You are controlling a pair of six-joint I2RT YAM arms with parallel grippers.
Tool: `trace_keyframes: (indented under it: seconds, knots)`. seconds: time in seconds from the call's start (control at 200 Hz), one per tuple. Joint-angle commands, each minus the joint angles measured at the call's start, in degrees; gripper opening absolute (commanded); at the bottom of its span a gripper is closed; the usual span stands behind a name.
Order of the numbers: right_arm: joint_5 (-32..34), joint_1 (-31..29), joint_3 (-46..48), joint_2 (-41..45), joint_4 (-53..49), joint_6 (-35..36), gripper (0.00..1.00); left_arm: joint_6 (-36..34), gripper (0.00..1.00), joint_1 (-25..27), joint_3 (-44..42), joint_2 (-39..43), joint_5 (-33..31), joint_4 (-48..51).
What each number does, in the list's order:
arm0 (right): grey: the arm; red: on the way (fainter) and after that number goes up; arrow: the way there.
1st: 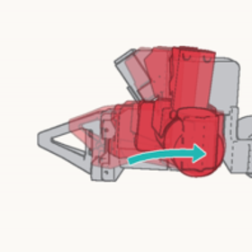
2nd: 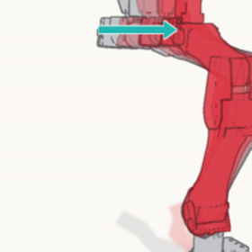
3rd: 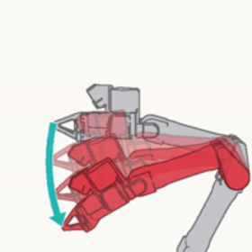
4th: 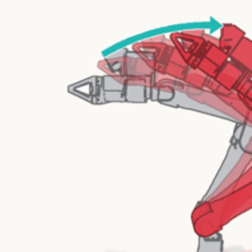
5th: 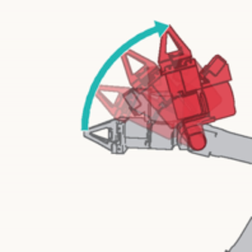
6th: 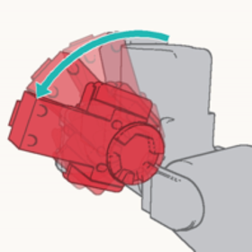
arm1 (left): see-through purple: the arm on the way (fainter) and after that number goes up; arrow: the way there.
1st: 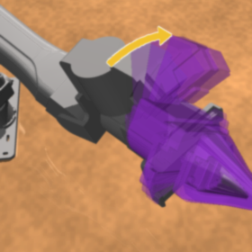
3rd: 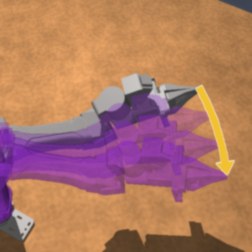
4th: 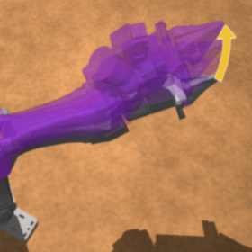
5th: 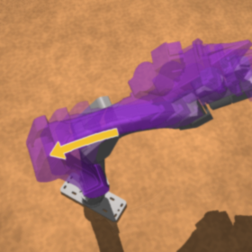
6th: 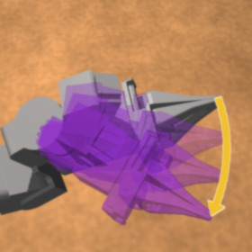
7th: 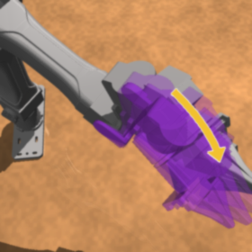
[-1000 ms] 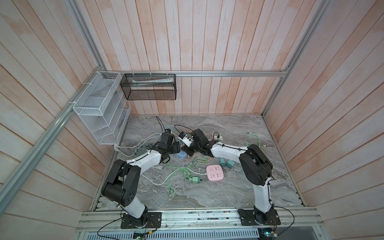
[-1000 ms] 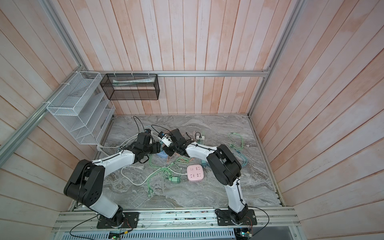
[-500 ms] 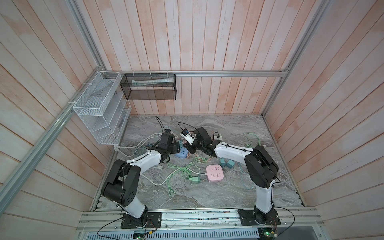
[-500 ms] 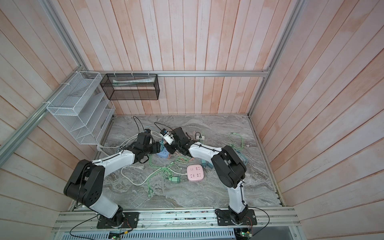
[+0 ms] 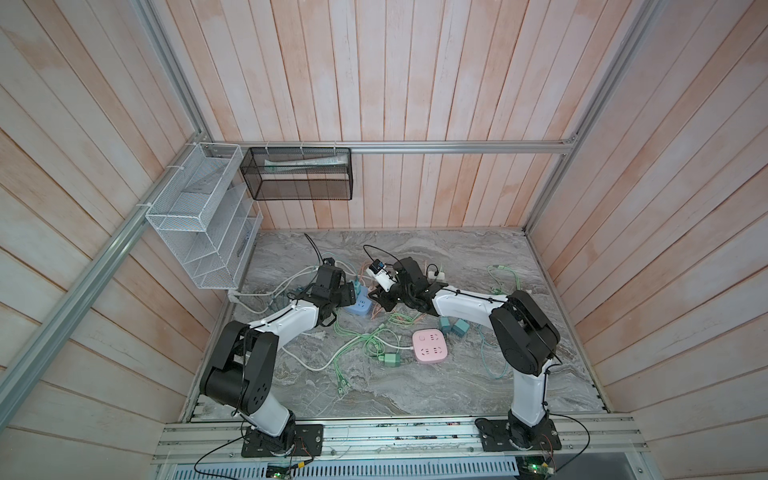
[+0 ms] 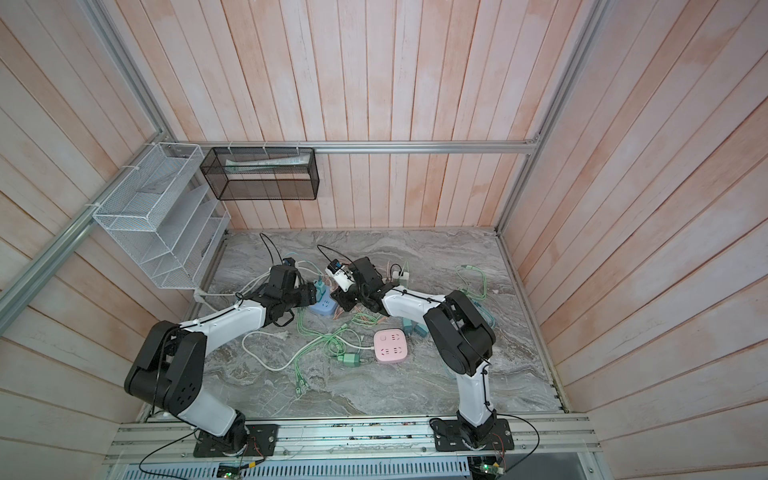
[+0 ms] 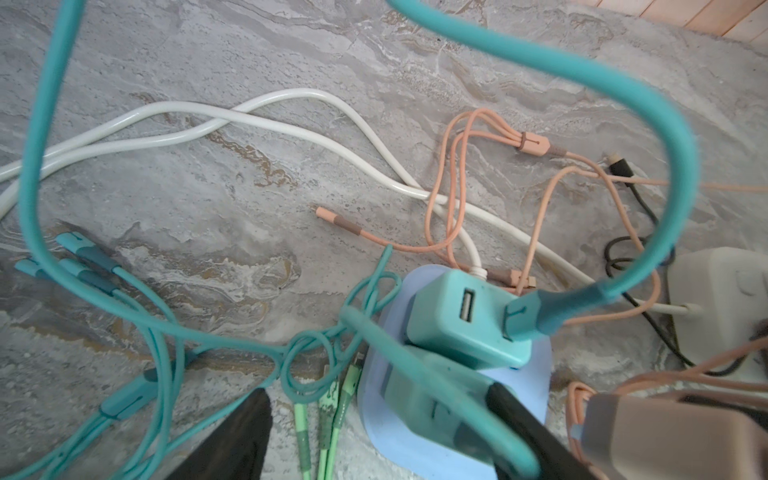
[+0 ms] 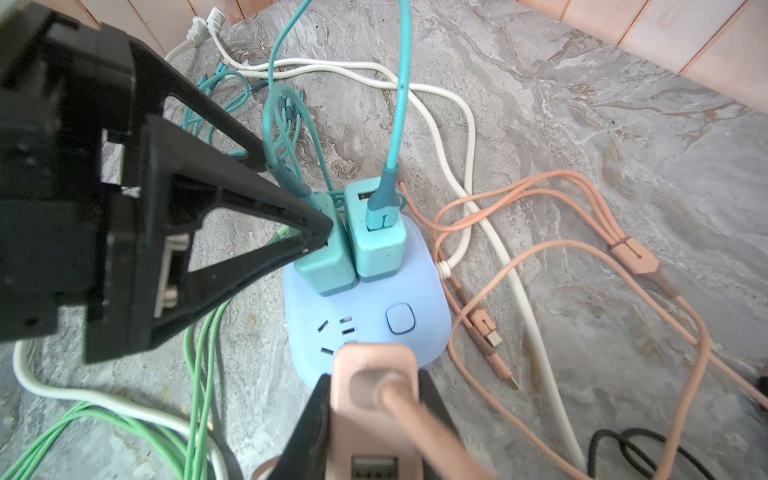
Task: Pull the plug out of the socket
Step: 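Pull the pink charger up out of the blue strip with the right gripper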
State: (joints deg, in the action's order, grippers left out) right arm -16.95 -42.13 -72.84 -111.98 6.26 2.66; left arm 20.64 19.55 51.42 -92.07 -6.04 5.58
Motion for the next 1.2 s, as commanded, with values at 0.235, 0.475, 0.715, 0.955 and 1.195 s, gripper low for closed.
trace_keyframes:
  seconds: [0.235,0.475,0.715,0.955,1.195]
  knots:
    - [-7.1,2.1,0.3,0.7,-2.2,-4.4,0.00,0.3,0.83,-2.0,-4.5,0.9,-3.3,8.8]
    - [-12.3,3.6,-2.5,-3.2,-5.8,-8.2,0.04,0.7,0.85,-2.0,-5.6,3.2,-3.7,9.1]
    - [-12.2,4.0,-3.5,-5.1,-8.0,-9.9,0.15,0.0,0.86,-1.8,-7.1,5.8,-1.9,7.2]
    - [-11.2,4.1,-7.8,-7.7,-12.9,-9.7,0.24,-1.7,0.88,-0.6,-7.2,7.3,-0.2,5.2]
    - [-8.0,4.4,-8.3,-7.6,-14.6,-9.9,0.40,-2.3,0.94,-0.2,-8.5,11.5,0.2,3.9]
